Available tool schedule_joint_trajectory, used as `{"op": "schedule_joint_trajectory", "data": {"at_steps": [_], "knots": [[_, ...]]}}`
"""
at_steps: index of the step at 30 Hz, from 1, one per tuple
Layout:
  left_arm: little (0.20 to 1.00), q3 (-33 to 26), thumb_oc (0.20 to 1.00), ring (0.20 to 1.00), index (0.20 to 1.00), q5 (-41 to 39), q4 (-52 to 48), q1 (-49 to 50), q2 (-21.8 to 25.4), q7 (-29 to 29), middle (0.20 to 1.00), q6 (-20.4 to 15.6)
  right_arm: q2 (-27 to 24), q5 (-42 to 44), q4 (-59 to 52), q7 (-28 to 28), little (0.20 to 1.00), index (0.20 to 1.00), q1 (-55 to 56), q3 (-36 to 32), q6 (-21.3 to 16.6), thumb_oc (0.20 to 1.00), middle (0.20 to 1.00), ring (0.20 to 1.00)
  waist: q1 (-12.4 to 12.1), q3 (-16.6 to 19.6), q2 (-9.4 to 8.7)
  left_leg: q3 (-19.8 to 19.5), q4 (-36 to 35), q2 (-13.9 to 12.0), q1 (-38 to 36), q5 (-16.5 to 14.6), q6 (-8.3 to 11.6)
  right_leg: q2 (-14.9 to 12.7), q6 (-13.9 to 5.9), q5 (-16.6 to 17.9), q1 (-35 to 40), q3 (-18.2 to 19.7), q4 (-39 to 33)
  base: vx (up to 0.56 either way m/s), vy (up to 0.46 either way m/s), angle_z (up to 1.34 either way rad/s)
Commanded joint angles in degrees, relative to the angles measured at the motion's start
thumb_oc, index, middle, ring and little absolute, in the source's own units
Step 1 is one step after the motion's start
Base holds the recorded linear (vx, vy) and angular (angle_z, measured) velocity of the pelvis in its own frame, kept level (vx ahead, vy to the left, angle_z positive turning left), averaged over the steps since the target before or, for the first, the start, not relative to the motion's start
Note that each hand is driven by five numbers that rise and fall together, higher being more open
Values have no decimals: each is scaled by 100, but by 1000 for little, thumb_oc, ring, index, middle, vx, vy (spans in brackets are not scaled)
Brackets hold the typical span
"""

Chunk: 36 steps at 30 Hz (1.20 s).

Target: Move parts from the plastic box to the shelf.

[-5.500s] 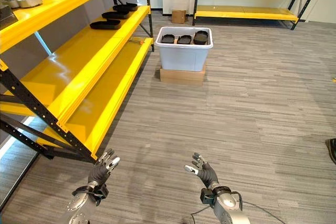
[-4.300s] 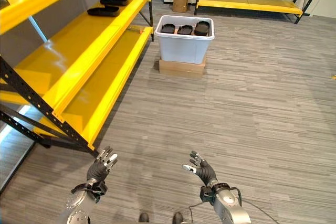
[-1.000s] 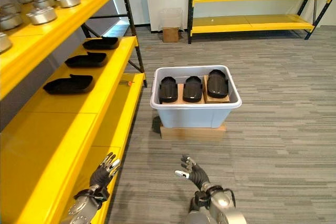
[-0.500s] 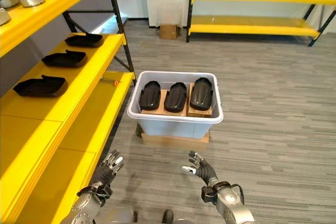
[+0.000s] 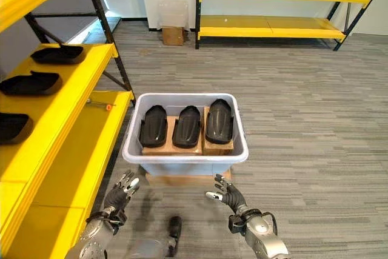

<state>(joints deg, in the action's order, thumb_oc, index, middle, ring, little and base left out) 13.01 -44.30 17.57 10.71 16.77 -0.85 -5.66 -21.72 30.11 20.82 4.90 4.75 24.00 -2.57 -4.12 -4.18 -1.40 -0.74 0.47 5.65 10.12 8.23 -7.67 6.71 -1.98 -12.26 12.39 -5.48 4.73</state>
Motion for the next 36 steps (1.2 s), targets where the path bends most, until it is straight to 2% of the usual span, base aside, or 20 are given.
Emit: {"op": "schedule_joint_trajectory", "data": {"at_steps": [1,3,4,6,8,9,10,11,12,13,15,16,18,19,20,22,23,28,33,36], "knots": [[1000,-7,1000,1000,1000,-20,-320,-123,259,-98,1000,-275,139,-7,-431,98,1000,1000,-41,33,-223,1000,1000,1000,-153,270,-132,-69,347,-179,246,-445,494,-1343,-509,815,-238,17,470,246,204,-9],[1000,-14,1000,1000,1000,13,-372,-90,345,-100,1000,-257,180,-37,-469,127,1000,1000,-41,60,-213,1000,1000,1000,-93,239,-88,-92,290,-34,26,-613,323,-1443,-663,1452,-692,139,1395,172,186,-7],[1000,-14,1000,1000,1000,13,-372,-90,343,-100,1000,-257,178,-37,-468,127,1000,1000,-42,60,-213,1000,1000,1000,-96,255,-80,-91,289,-44,44,-607,325,-1433,-661,1462,-712,143,1392,126,173,-1],[1000,23,1000,1000,1000,109,-375,-100,465,-68,1000,-213,202,-47,-483,165,1000,1000,12,67,-196,1000,1000,1000,24,129,53,-137,120,6,-293,-698,194,-1535,-732,2021,-1053,36,2207,126,175,17],[1000,37,1000,1000,1000,158,-414,-114,493,-74,1000,-192,213,-67,-493,158,1000,1000,37,52,-177,1000,1000,1000,78,73,95,-153,91,9,-397,-734,167,-1542,-717,2075,-1138,-11,2427,143,145,20],[1000,43,1000,1000,1000,211,-446,-120,514,-29,1000,-164,238,-64,-495,172,1000,1000,80,38,-173,1000,1000,1000,131,14,176,-150,27,-32,-589,-807,153,-1605,-626,1861,-1357,-183,2475,155,125,23],[1000,42,1000,1000,1000,211,-447,-119,514,-29,1000,-164,238,-64,-495,172,1000,1000,80,39,-173,1000,1000,1000,136,6,171,-154,24,-26,-600,-808,153,-1611,-625,1850,-1349,-187,2484,215,96,27],[1000,74,1000,1000,1000,218,-412,-130,530,35,1000,-157,223,-27,-523,185,1000,1000,119,29,-177,1000,1000,1000,156,-13,255,-85,-63,-137,-737,-872,193,-1785,-496,1463,-1561,-558,1945,114,17,17],[1000,75,1000,1000,1000,217,-411,-129,530,36,1000,-158,222,-26,-525,185,1000,1000,122,28,-176,1000,1000,1000,169,-30,256,-98,-70,-136,-762,-875,197,-1786,-493,1454,-1529,-575,1939,175,-14,-7],[1000,86,1000,1000,1000,196,-396,-129,557,58,1000,-160,209,-4,-513,171,1000,1000,125,1,-177,1000,1000,1000,190,-90,300,-35,-71,-229,-813,-928,263,-1924,-467,1331,-1704,-769,1282,69,-41,-18],[1000,68,1000,1000,1000,181,-398,-110,558,61,1000,-160,199,-12,-543,164,1000,1000,132,-11,-169,1000,1000,1000,218,-150,296,-37,-54,-255,-873,-964,293,-1955,-490,1376,-1695,-784,1023,93,-72,-20],[1000,32,1000,1000,1000,172,-411,-133,561,48,1000,-171,186,-34,-581,155,1000,1000,117,-26,-182,1000,1000,1000,237,-201,250,-12,-37,-277,-911,-1017,347,-2060,-574,1577,-1811,-831,545,116,-117,-8],[1000,-26,1000,1000,1000,164,-416,-99,557,59,1000,-191,155,-56,-651,150,1000,1000,140,-41,-171,1000,1000,1000,262,-283,188,-16,35,-290,-1003,-1109,409,-2151,-683,1827,-1735,-913,195,115,-128,-2],[1000,-36,1000,1000,1000,155,-387,-109,536,61,1000,-196,137,-91,-675,152,1000,1000,139,-46,-180,1000,1000,1000,268,-290,130,5,40,-314,-1051,-1157,459,-2147,-723,1906,-1728,-1018,-75,158,-189,-2],[1000,-33,1000,1000,1000,185,-382,-91,524,81,1000,-192,99,-139,-720,150,1000,1000,184,-97,-178,1000,1000,1000,327,-263,30,-75,37,-296,-1108,-1206,517,-2146,-769,1957,-1600,-911,-236,129,-158,8],[1000,-23,1000,1000,1000,226,-355,-74,485,103,1000,-200,93,-168,-723,148,1000,1000,201,-114,-176,1000,1000,1000,338,-219,-19,-72,-9,-316,-1154,-1227,539,-2133,-768,1935,-1494,-919,-319,107,-134,36],[1000,-24,1000,1000,1000,247,-344,-46,461,107,1000,-200,78,-185,-747,153,1000,1000,221,-129,-196,1000,1000,1000,365,-167,-37,-105,-103,-372,-1213,-1221,585,-2018,-744,1868,-1431,-819,-387,152,-195,38],[1000,-122,1000,1000,1000,200,-353,164,400,130,1000,-189,-121,-170,-1006,139,1000,1000,304,-321,-282,1000,1000,1000,338,-1,-26,-108,-263,-608,-1253,-1168,727,-1831,-636,1674,-1280,-1048,-574,116,-187,8],[1000,-272,1000,1000,1000,53,-542,392,317,162,1000,-235,-206,87,-1342,122,1000,1000,335,-569,-458,1000,1000,1000,365,-46,-10,-28,-426,-940,-1290,-1061,923,-1580,-506,1453,-1281,-1085,-673,67,-162,-3],[1000,-290,1000,1000,1000,30,-597,374,315,174,1000,-268,-185,193,-1384,54,1000,1000,280,-622,-528,1000,1000,1000,369,-76,-4,18,-474,-1022,-1269,-1013,979,-1510,-481,1424,-1298,-1080,-733,40,-127,-6]]}}
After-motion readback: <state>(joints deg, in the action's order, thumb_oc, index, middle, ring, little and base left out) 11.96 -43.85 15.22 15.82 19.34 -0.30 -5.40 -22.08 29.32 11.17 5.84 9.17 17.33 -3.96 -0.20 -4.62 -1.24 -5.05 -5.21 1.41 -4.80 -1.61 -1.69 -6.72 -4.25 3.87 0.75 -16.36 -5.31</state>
